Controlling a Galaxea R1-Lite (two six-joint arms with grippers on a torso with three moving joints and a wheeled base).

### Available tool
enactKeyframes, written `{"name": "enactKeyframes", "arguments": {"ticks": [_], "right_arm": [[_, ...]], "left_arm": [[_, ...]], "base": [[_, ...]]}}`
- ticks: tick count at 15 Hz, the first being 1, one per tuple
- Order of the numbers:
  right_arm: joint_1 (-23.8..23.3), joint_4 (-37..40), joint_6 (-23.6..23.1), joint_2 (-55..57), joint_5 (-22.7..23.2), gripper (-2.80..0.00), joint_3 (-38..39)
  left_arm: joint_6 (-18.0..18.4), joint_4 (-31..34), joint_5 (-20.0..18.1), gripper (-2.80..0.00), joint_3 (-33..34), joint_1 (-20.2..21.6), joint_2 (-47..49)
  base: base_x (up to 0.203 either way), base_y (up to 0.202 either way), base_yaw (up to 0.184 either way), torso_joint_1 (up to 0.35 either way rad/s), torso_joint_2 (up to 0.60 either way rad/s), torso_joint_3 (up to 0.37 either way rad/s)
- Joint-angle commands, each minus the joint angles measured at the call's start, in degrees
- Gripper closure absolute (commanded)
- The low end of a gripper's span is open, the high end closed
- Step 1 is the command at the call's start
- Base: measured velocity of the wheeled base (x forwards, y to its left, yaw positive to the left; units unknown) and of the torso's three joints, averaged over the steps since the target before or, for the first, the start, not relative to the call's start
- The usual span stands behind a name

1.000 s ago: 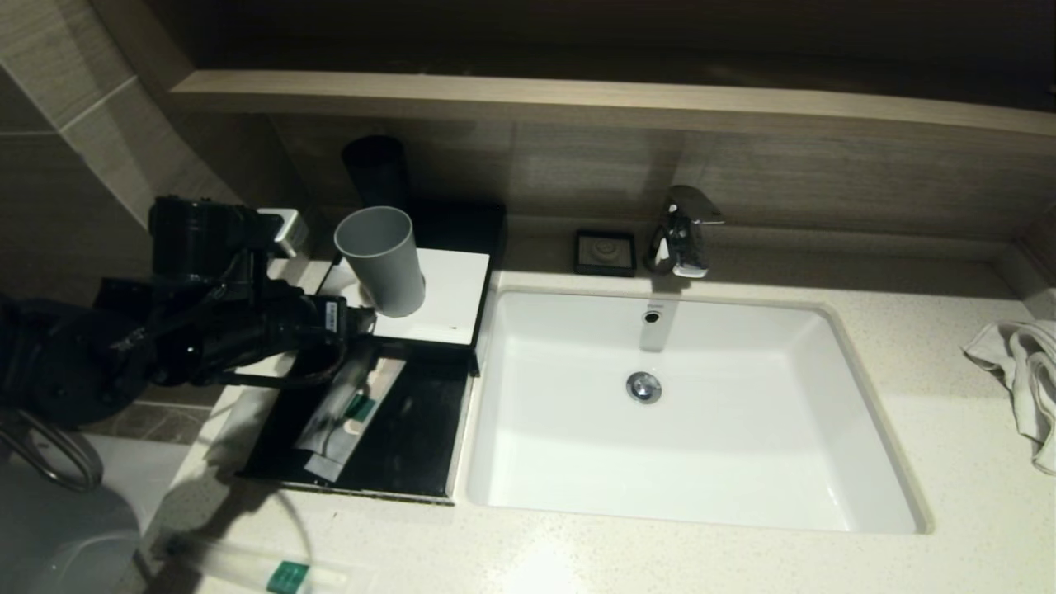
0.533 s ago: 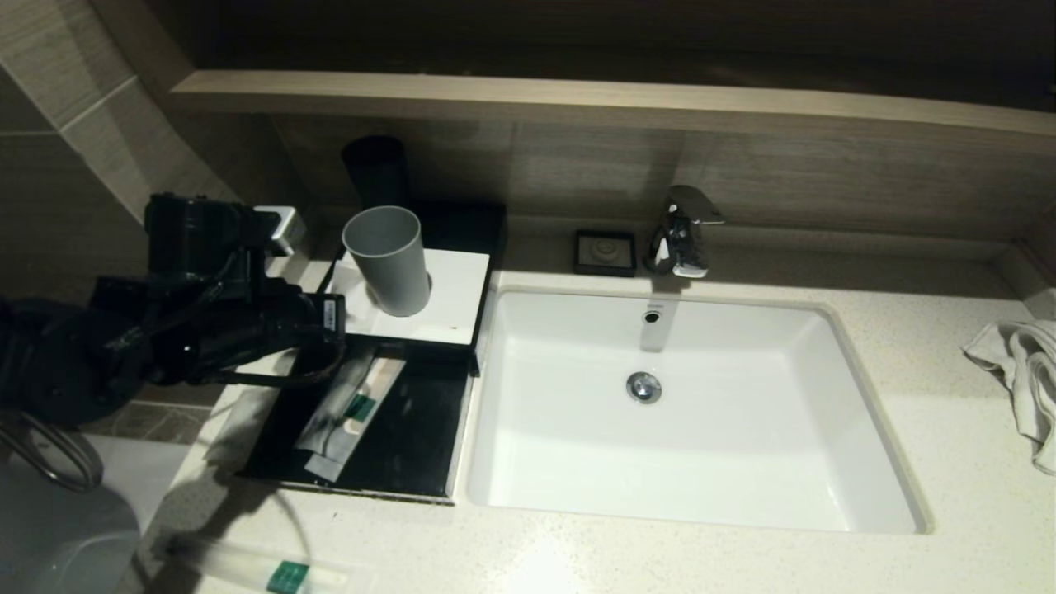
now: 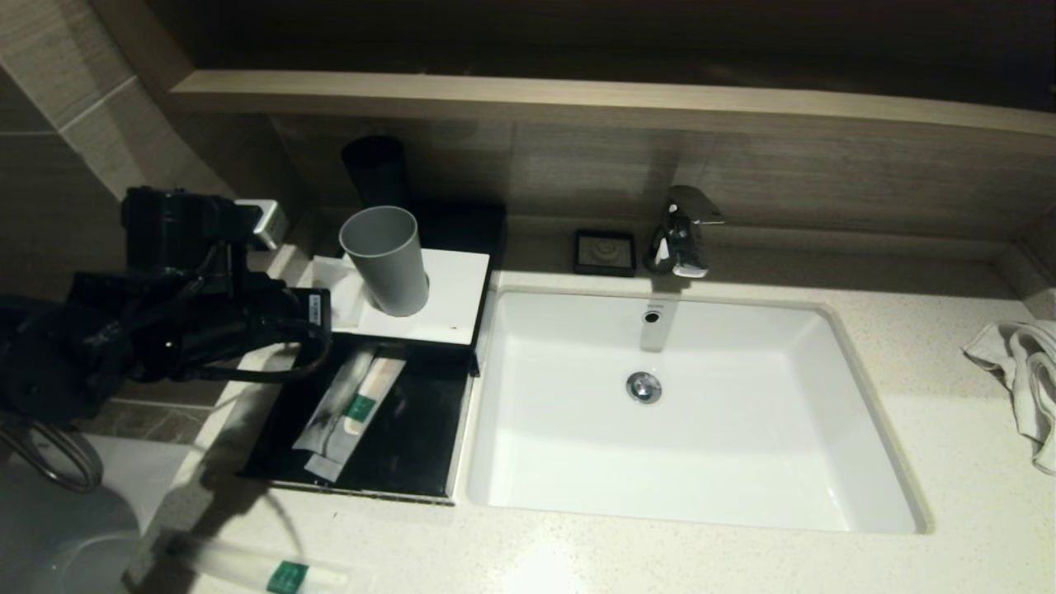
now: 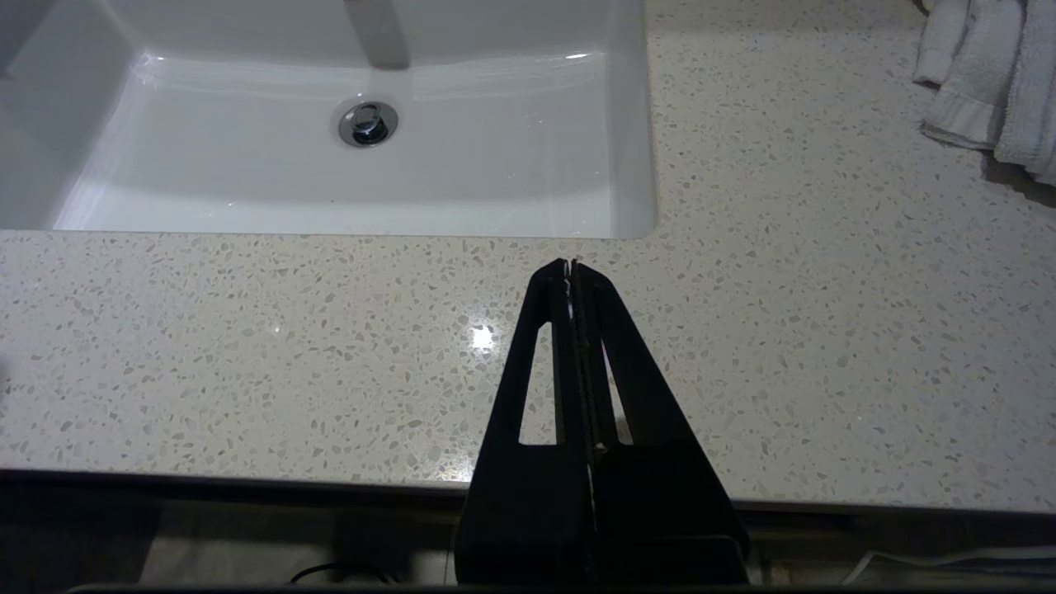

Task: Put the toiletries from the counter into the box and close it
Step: Pick up the bathroom toiletry, then place the bathroom toiletry into the drawer

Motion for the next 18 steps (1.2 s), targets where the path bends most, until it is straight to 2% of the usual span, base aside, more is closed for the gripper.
{"name": "enactKeyframes", "arguments": {"ticks": [1,5,8,11,15,18], "right_arm": [[0.0,0.0,0.0,0.0,0.0,0.00,0.0],[0.0,0.0,0.0,0.0,0.0,0.00,0.0],[0.0,0.0,0.0,0.0,0.0,0.00,0.0],[0.0,0.0,0.0,0.0,0.0,0.00,0.0],[0.0,0.0,0.0,0.0,0.0,0.00,0.0],[0.0,0.0,0.0,0.0,0.0,0.00,0.0]], "left_arm": [[-0.1,-0.2,-0.1,0.00,0.0,1.4,-0.9],[-0.2,0.3,-0.2,0.00,1.4,2.1,-4.3],[-0.2,1.2,-0.5,0.00,5.1,2.1,-8.4],[-0.2,2.9,-2.7,0.00,9.4,2.0,-12.5],[0.1,4.2,-3.1,0.00,14.1,0.7,-16.6],[0.2,5.1,-6.4,0.00,16.0,-0.7,-19.1]], "base": [[0.000,0.000,0.000,0.000,0.00,0.000],[0.000,0.000,0.000,0.000,0.00,0.000],[0.000,0.000,0.000,0.000,0.00,0.000],[0.000,0.000,0.000,0.000,0.00,0.000],[0.000,0.000,0.000,0.000,0.00,0.000],[0.000,0.000,0.000,0.000,0.00,0.000]]}}
